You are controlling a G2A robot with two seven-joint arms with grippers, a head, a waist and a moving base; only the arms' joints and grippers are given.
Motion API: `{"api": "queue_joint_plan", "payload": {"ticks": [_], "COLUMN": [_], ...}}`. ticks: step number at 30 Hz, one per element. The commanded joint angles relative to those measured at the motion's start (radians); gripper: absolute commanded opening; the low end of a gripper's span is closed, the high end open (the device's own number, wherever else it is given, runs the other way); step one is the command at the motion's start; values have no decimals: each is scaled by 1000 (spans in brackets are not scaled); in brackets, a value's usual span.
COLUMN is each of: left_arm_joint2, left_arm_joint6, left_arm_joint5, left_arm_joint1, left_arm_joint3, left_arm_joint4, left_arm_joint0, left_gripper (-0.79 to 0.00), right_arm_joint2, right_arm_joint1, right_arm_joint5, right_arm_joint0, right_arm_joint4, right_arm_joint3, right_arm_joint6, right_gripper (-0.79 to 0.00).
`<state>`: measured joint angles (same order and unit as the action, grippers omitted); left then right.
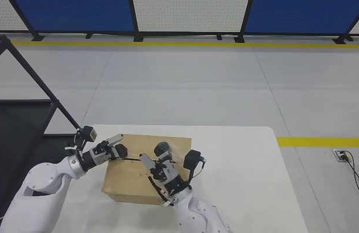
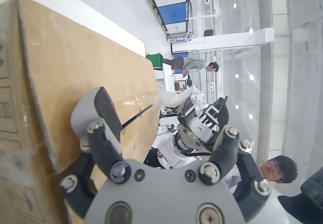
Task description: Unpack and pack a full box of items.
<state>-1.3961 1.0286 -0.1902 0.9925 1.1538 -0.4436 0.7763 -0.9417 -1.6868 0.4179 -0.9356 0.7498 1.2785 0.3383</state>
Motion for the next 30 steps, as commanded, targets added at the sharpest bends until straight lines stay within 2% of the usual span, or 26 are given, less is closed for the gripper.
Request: {"api": "queue_joint_plan", "payload": {"ticks": [1,16,30], "left_arm_joint2": [-10,-59,-55], "left_arm_joint6": [-1,29,37], "left_arm_joint5": [4,38,23], "left_arm_joint1": [-3,-24,-29], "left_arm_joint3": [-2,-22,-30], "left_arm_joint4": [3,18,13], "left_arm_joint0": [7,33,38], "left_gripper": [0,0,0], "right_arm_joint2": [0,0,30], "right_arm_joint1": [-1,-6,-19], "right_arm_joint5": [0,-3,-65], "right_arm_joint0": [1,3,26], "right_arm_joint4": [2,26,46], "right_arm_joint3": [1,2,-12], "right_arm_joint6": [-4,-28,-114], "right_gripper": [0,0,0]}}
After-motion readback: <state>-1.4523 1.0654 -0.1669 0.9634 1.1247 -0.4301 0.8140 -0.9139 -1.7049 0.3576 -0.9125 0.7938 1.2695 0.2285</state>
